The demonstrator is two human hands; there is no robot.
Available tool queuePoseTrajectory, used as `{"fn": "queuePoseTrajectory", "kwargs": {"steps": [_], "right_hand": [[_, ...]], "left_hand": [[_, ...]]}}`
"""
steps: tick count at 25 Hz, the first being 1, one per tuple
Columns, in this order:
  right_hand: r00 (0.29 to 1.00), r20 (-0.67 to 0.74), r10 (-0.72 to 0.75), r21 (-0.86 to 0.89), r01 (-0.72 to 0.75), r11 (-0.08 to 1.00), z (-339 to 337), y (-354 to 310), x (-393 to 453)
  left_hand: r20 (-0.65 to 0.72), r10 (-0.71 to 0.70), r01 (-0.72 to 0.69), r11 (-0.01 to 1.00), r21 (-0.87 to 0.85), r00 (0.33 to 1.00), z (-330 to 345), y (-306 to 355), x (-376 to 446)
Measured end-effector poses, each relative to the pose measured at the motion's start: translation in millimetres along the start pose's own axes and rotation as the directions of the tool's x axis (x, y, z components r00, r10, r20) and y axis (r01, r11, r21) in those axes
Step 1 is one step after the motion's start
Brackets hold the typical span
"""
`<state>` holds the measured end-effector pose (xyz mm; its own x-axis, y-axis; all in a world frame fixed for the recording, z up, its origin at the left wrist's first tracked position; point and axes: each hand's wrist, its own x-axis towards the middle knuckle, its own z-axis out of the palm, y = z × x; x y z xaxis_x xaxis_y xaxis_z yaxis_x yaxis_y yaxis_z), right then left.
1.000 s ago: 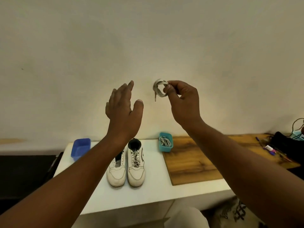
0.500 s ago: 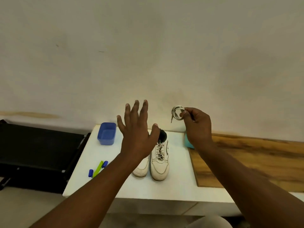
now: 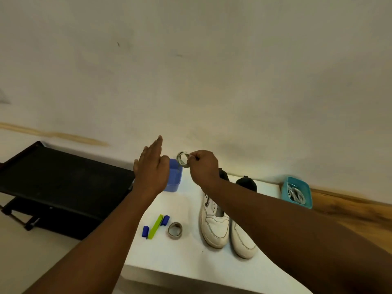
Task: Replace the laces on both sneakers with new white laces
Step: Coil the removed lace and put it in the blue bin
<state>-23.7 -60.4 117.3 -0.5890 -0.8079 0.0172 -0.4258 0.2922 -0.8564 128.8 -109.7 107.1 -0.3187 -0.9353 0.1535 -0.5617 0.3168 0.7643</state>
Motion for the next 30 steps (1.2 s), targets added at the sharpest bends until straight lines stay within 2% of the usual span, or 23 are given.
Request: {"fn": "queuePoseTrajectory", "kwargs": {"steps": [3,5,8,11,13,15,21,27,30], "right_hand": [[0.979,0.091,0.181,-0.087,-0.174,0.981,43.5,18.1,31.5],[0.964,0.136,0.228,-0.191,-0.200,0.961,60.8,23.1,49.2],[0.958,0.169,0.230,-0.390,-0.150,0.909,76.7,23.3,69.6],[0.962,0.170,0.214,-0.497,-0.104,0.862,90.4,21.4,84.0],[0.963,0.179,0.203,-0.535,-0.078,0.841,102.2,20.3,91.8],[0.960,0.184,0.210,-0.564,-0.072,0.822,112.1,19.4,95.5],[0.949,0.227,0.217,-0.603,-0.038,0.797,135.3,31.9,99.2],[0.900,0.402,0.169,-0.789,0.247,0.563,146.9,33.3,98.9],[0.879,0.444,0.177,-0.772,0.275,0.573,140.1,30.6,96.4]], "left_hand": [[0.096,0.005,-0.020,0.989,0.149,0.995,17.5,-47.3,24.5],[0.180,0.006,-0.032,0.989,0.142,0.984,28.5,-71.6,39.6],[0.274,-0.009,0.013,1.000,-0.014,0.962,42.1,-90.0,55.5],[0.300,-0.098,0.122,0.991,-0.060,0.949,57.7,-97.8,62.2],[0.292,-0.202,0.264,0.945,-0.192,0.935,66.3,-103.8,66.7],[0.279,-0.250,0.335,0.888,-0.315,0.927,70.9,-108.2,71.0],[0.225,-0.275,0.344,0.859,-0.378,0.935,72.9,-105.1,64.3],[0.230,-0.215,0.281,0.907,-0.313,0.949,78.7,-113.0,67.6],[0.211,-0.222,0.279,0.913,-0.298,0.952,78.3,-109.0,64.7]]}}
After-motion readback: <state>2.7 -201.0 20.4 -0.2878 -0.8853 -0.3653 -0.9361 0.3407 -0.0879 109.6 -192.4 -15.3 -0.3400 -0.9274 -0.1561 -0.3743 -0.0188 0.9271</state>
